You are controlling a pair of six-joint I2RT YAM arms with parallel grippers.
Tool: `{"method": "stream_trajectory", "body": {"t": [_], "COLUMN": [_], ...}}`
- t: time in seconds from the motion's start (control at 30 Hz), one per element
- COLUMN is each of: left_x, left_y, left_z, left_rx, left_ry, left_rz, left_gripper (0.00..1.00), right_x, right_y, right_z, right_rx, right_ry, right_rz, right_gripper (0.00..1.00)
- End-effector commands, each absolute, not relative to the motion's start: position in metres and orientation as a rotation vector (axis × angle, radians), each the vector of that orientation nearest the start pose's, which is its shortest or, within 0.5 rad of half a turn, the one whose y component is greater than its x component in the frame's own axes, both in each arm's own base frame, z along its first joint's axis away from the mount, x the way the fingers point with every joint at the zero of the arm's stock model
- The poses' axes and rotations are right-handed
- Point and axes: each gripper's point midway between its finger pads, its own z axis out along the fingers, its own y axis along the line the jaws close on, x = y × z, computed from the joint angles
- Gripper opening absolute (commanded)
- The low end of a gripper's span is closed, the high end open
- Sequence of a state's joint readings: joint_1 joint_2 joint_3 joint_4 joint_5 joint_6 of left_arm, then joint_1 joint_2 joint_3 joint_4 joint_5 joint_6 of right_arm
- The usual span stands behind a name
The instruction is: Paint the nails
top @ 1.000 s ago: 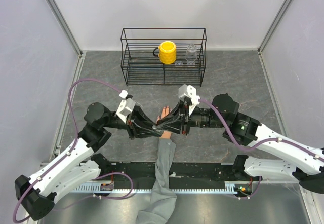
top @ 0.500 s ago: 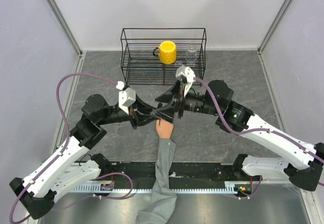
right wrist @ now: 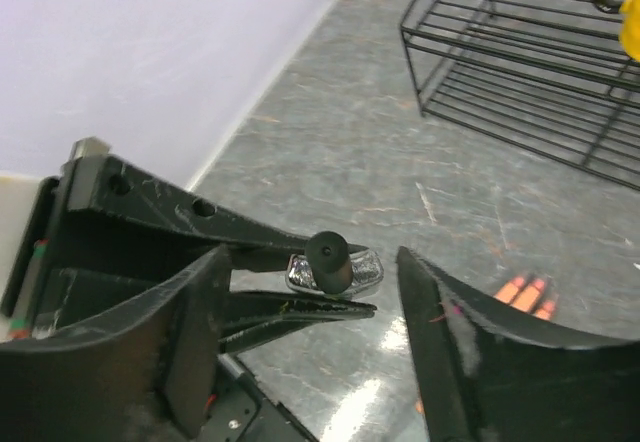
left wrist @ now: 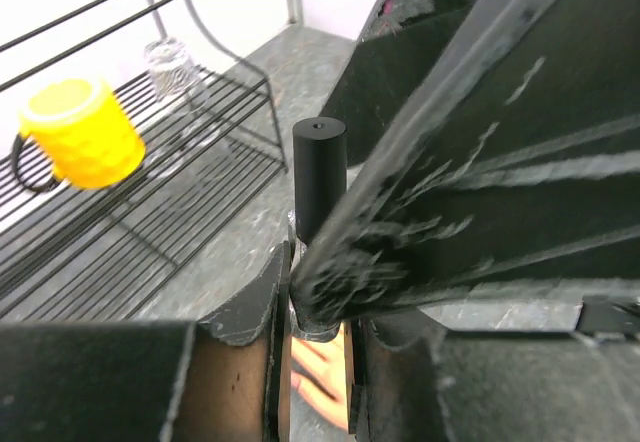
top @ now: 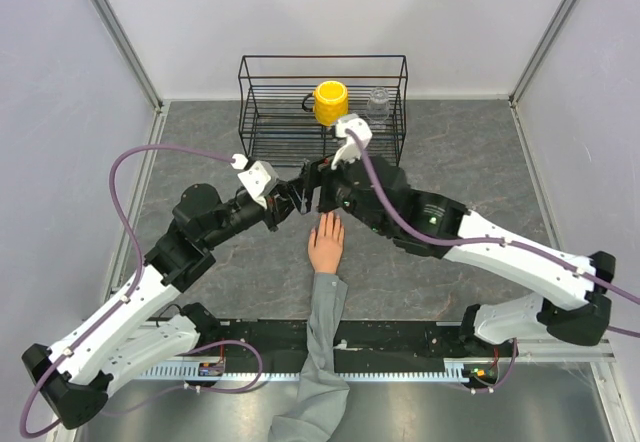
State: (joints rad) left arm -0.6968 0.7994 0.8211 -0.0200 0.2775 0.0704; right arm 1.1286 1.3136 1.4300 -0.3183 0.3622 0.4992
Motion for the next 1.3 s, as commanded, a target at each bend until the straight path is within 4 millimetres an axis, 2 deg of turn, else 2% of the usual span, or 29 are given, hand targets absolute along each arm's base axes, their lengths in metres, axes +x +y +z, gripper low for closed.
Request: {"method": "stream_trajectory", "body": {"t": [0.0,0.1,0.23,0.33,0.37,0.43,0.47,0.5,0.57,0.6,0.63,0.67,0.7,0.73,0.77,0.8,0.83,0.87,0.9,1.0,1.03,1.1,1.2,1.23,1.27], "left_x": [0.226,0.224,0.218,0.209,0.203,0.178,0.168,0.143,0.115,0.091,0.080,0.062,0.057,0.048,0.039,0.037,0.033,0.031,0.032,0.037,0.039,0.047,0.059,0.066,0.071], "left_y": [-0.232,-0.233,-0.235,-0.237,-0.239,-0.252,-0.257,-0.265,-0.271,-0.273,-0.272,-0.268,-0.269,-0.266,-0.262,-0.261,-0.259,-0.257,-0.257,-0.260,-0.261,-0.266,-0.271,-0.273,-0.273], "left_z": [0.340,0.336,0.337,0.343,0.347,0.353,0.355,0.360,0.360,0.360,0.361,0.359,0.358,0.357,0.353,0.354,0.353,0.350,0.348,0.350,0.345,0.349,0.348,0.348,0.351], "left_rx": [0.758,0.750,0.752,0.771,0.781,0.894,0.936,1.045,1.175,1.280,1.312,1.401,1.440,1.470,1.535,1.556,1.565,1.577,1.575,1.556,1.547,1.518,1.460,1.424,1.401], "left_ry": [1.322,1.336,1.329,1.295,1.274,1.196,1.166,1.075,0.981,0.907,0.899,0.836,0.785,0.792,0.763,0.712,0.736,0.728,0.724,0.704,0.767,0.769,0.824,0.866,0.873], "left_rz": [-0.629,-0.650,-0.683,-0.726,-0.754,-0.867,-0.918,-1.019,-1.135,-1.252,-1.330,-1.406,-1.436,-1.505,-1.551,-1.547,-1.586,-1.592,-1.587,-1.535,-1.555,-1.506,-1.449,-1.425,-1.394], "left_gripper": [0.02,0.02,0.02,0.02,0.02,0.02,0.02,0.02,0.02,0.02,0.02,0.02,0.02,0.02,0.02,0.02,0.02,0.02,0.02,0.02,0.02,0.02,0.02,0.02,0.02], "right_x": [0.225,0.222,0.222,0.221,0.220,0.218,0.216,0.211,0.205,0.195,0.188,0.185,0.152,0.137,0.132,0.105,0.097,0.095,0.083,0.081,0.087,0.092,0.111,0.128,0.137], "right_y": [0.367,0.375,0.379,0.375,0.373,0.371,0.365,0.371,0.366,0.370,0.371,0.373,0.378,0.380,0.379,0.379,0.379,0.379,0.378,0.377,0.376,0.375,0.371,0.369,0.365], "right_z": [0.376,0.375,0.363,0.358,0.358,0.355,0.362,0.356,0.364,0.363,0.362,0.353,0.360,0.359,0.358,0.359,0.361,0.364,0.360,0.360,0.360,0.360,0.360,0.356,0.359], "right_rx": [-0.256,-0.266,-0.273,-0.274,-0.288,-0.319,-0.349,-0.411,-0.500,-0.593,-0.656,-0.758,-0.917,-0.996,-1.038,-1.157,-1.195,-1.220,-1.287,-1.327,-1.311,-1.287,-1.177,-1.089,-1.023], "right_ry": [1.814,1.806,1.826,1.829,1.824,1.812,1.785,1.774,1.725,1.693,1.667,1.622,1.535,1.487,1.433,1.371,1.328,1.297,1.278,1.249,1.255,1.275,1.356,1.430,1.458], "right_rz": [0.672,0.619,0.606,0.601,0.596,0.602,0.609,0.654,0.717,0.829,0.883,0.931,1.102,1.187,1.250,1.383,1.435,1.468,1.541,1.610,1.597,1.582,1.485,1.405,1.353], "right_gripper": [0.64,0.45,0.36,0.23,0.13,0.01,0.00,0.00,0.00,0.00,0.00,0.00,0.00,0.00,0.00,0.00,0.00,0.00,0.00,0.00,0.00,0.00,0.00,0.01,0.04]}}
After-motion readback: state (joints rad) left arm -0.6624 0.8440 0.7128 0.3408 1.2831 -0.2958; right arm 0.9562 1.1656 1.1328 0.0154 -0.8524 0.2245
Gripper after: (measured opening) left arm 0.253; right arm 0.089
